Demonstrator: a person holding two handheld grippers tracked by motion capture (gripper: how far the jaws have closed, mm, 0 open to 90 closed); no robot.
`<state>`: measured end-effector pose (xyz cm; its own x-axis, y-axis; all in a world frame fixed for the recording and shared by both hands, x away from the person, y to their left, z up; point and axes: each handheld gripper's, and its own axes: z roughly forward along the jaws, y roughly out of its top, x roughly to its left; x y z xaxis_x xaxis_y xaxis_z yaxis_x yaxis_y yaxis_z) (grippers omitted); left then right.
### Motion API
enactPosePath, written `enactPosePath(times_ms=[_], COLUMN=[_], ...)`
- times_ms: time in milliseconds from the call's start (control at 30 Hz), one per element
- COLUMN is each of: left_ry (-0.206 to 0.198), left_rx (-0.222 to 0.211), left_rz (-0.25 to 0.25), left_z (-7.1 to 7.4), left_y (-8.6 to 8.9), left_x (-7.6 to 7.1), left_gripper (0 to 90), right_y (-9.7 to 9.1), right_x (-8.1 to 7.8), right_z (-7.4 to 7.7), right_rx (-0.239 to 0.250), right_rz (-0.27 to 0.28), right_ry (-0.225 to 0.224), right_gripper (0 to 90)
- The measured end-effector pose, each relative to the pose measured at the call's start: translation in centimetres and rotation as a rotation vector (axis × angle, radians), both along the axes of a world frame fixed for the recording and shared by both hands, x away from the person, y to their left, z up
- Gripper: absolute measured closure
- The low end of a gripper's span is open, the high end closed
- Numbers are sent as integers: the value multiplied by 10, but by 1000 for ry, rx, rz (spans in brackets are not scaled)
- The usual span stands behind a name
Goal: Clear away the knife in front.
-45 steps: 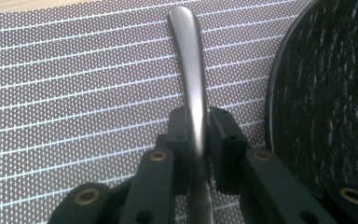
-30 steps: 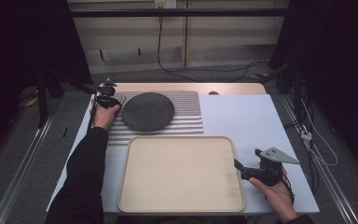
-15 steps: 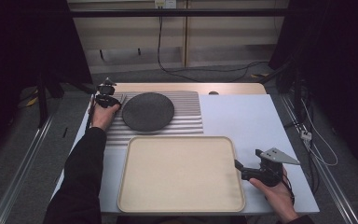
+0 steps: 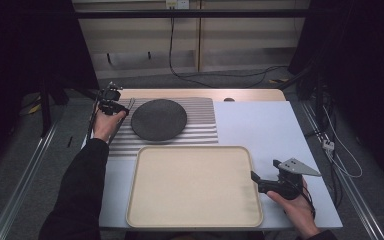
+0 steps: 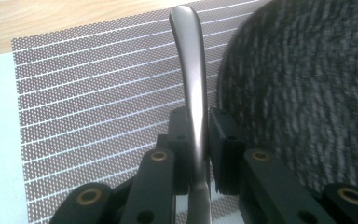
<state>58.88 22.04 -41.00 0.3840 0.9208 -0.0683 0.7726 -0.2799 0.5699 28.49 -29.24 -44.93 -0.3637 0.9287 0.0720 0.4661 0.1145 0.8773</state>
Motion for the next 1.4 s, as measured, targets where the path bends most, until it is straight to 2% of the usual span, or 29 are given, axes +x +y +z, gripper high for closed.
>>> enactPosePath(times_ms=[33,133,200,533,633,733,900,933,1100,1133,1167,1267,1367,1400], left_ry=[-3,-10,-21,-23,-26,-34,-40,-41,-50,-55,-50,-57,-57,-65], left_rx=[12,5,-11,-28,-48,-40,-54,-44,-52,-63,-47,-67,-48,-64], left_rz=[-15,-44,-49,-82,-93,-110,-140,-153,-162,-150,-168,-173,-192,-181], left_z=[1,4,4,14,17,20,25,27,30,29,30,31,33,33], left_y=[-1,-3,-4,-8,-10,-14,-21,-23,-28,-30,-30,-33,-36,-39], left_x=[-2,-9,-14,-31,-37,-43,-53,-54,-65,-67,-69,-76,-82,-84], left_gripper=[801,802,802,801,801,801,801,801,801,801,801,801,801,801], right_y=[0,0,1,1,1,2,2,1,2,2,3,3,3,3], right_x=[0,0,-1,-1,-1,-1,-2,-2,-2,-2,-2,-1,-1,0], right_z=[0,0,1,1,2,2,2,2,2,2,2,2,2,2], right_rx=[1,0,1,-2,-4,-5,-5,-5,-7,-7,-8,-9,-8,-8], right_rz=[1,3,5,13,13,16,16,15,16,17,17,17,16,15], right_ry=[-1,-2,-1,-4,-9,-6,-8,-9,-9,-9,-9,-10,-8,-8], right_gripper=[67,67,67,67,67,67,67,67,67,67,67,67,67,67])
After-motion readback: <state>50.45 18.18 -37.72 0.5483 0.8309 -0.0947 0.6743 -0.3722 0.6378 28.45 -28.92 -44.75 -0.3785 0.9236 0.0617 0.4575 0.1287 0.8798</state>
